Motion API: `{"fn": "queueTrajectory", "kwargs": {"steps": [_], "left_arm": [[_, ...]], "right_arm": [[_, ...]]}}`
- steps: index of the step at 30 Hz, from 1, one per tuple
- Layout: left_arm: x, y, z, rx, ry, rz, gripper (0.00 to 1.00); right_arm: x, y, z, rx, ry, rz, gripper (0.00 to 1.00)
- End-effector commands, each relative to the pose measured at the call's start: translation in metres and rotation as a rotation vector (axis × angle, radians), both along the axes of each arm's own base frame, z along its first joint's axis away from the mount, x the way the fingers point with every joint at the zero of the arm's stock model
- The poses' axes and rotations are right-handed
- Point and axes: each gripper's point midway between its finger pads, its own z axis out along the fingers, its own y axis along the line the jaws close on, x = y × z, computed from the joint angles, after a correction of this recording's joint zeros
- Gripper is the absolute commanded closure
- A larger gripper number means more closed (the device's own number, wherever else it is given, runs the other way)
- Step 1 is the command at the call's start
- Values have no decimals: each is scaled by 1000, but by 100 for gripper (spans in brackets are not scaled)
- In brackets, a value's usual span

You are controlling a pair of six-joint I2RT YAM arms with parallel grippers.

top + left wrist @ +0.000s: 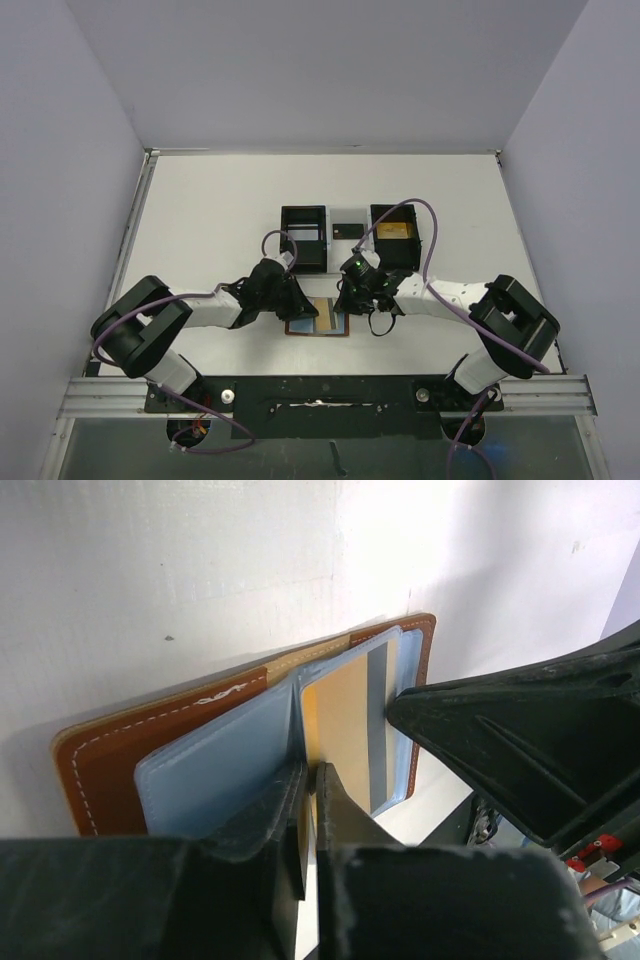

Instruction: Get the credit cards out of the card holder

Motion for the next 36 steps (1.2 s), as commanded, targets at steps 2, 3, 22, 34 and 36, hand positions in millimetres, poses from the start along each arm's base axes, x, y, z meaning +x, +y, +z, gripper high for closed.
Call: {"fn": "queueTrajectory", "kwargs": {"steps": [2, 3, 22, 34, 36], "left_arm": [[0, 5, -7, 59, -18, -3, 100], [0, 5, -6, 55, -21, -4, 100], [-1, 27, -3, 68, -57, 1, 100], [-2, 32, -3, 88, -58, -28, 100], [-2, 34, -3, 100, -60, -22, 100]], "right_arm": [[-31, -22, -25, -97, 102, 26, 100], [-31, -23, -26, -106, 102, 23, 100], [-27, -36, -28, -182, 98, -2, 99], [-22, -35, -24, -208, 85, 6, 100], [-20, -35, -22, -209, 80, 7, 100]]}}
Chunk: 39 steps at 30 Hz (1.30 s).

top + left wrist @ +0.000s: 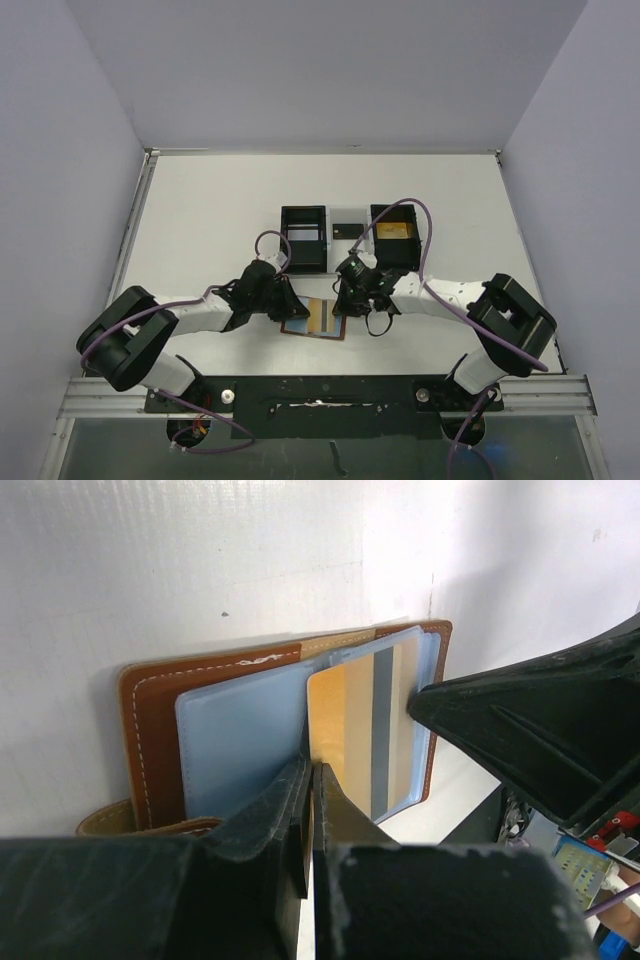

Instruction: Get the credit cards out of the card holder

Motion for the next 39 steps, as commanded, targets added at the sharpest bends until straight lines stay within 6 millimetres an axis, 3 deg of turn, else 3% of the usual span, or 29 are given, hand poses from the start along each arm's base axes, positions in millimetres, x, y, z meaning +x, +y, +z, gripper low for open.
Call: {"fn": "queueTrajectory", "kwargs": {"steps": [1, 11, 14, 17, 21, 25, 29, 39], "left_arm": [[-2, 13, -4, 59, -12, -5, 100], [-1, 10, 4, 35, -29, -10, 100], [0, 8, 7, 24, -35, -7, 100], [1, 8, 9, 17, -39, -4, 100], [1, 7, 9, 12, -32, -3, 99], [-2, 4, 9, -15, -14, 3, 81], [-7, 3, 7, -52, 7, 8, 70], [-14, -9, 8, -172, 53, 11, 69]], "right_arm": [[-14, -33, -17, -175, 51, 11, 100], [6, 12, 37, 4, -53, 108, 88], [6, 27, 47, 87, -68, 127, 79], [1, 37, 43, 162, -57, 131, 74], [-9, 33, 18, 161, 15, 90, 73], [-18, 20, -2, 137, 61, 30, 73], [-26, 9, -13, 132, 83, -15, 73], [-33, 6, -25, 146, 113, -34, 75]]}}
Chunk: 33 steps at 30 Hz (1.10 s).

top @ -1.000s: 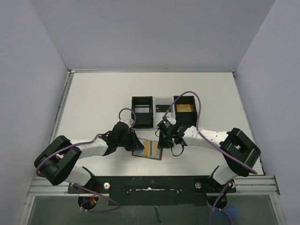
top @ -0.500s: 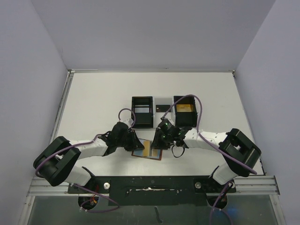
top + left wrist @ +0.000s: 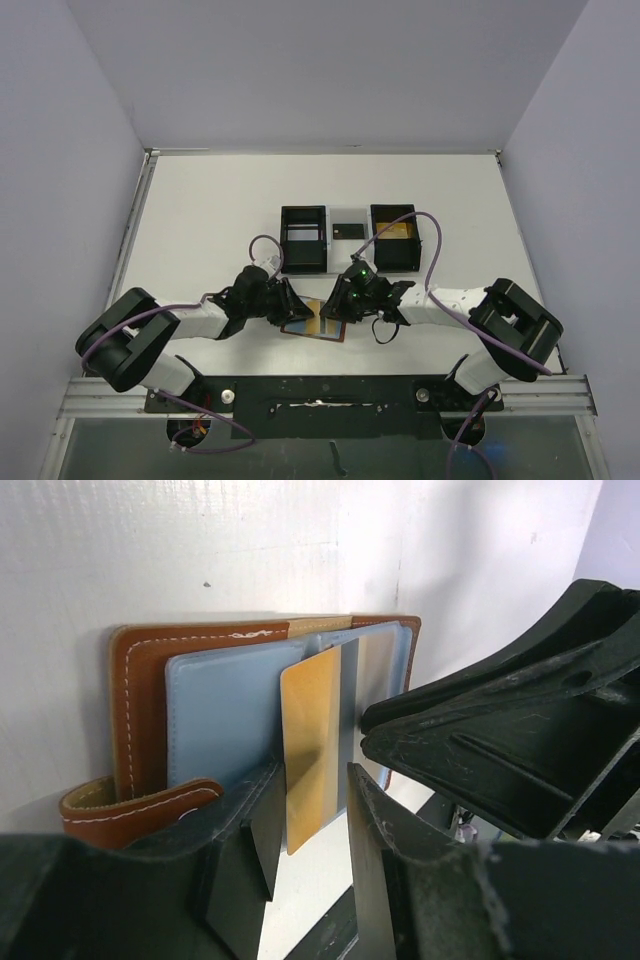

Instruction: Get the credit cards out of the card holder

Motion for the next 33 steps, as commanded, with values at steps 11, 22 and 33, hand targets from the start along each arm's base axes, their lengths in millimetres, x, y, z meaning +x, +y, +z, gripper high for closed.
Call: {"fn": "queueTrajectory", "kwargs": {"steps": [11, 22, 33], "left_arm": [[-3, -9, 5, -107, 33, 14, 69], [-1, -8, 8, -116, 17, 20, 100], [0, 32, 2, 68, -53, 42, 100]], "right_arm": [[-22, -25, -36, -100, 94, -5, 76], [-14, -36, -35, -167, 56, -13, 77], [-3, -34, -24, -241, 9, 55, 74]]}}
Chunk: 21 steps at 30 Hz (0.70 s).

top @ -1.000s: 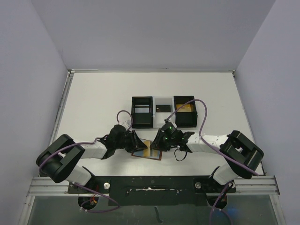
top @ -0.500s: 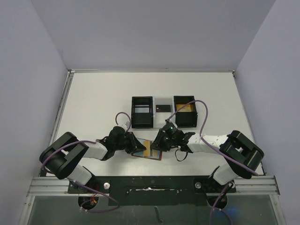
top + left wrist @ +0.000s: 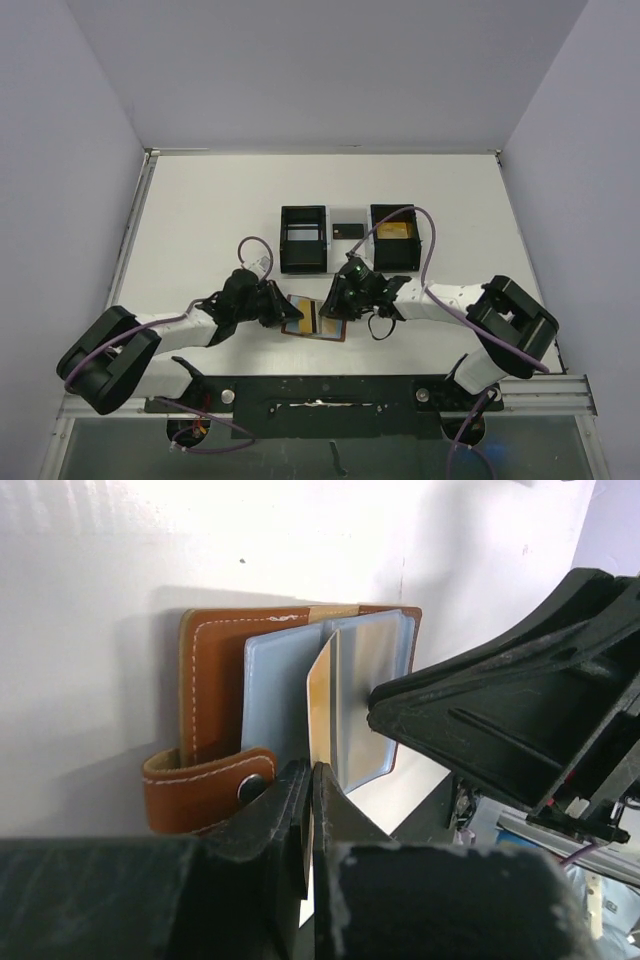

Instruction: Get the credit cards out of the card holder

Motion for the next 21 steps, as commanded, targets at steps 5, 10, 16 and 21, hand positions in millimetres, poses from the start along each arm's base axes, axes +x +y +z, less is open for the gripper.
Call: {"fn": "queueTrajectory", "kwargs": {"steps": [5, 10, 16, 21], "left_arm": [[10, 10, 20, 3, -80, -11, 100], [22, 8, 51, -53, -143, 31, 100], [28, 15, 72, -79, -193, 58, 100], [27, 24, 78, -61, -241, 50, 100]], "right_arm": [[21, -1, 41, -109, -157, 123, 69], [39, -2, 83, -58, -296, 86, 48], [51, -9, 98, 73, -377, -8, 32], [55, -25, 101, 149, -554, -61, 29]]}}
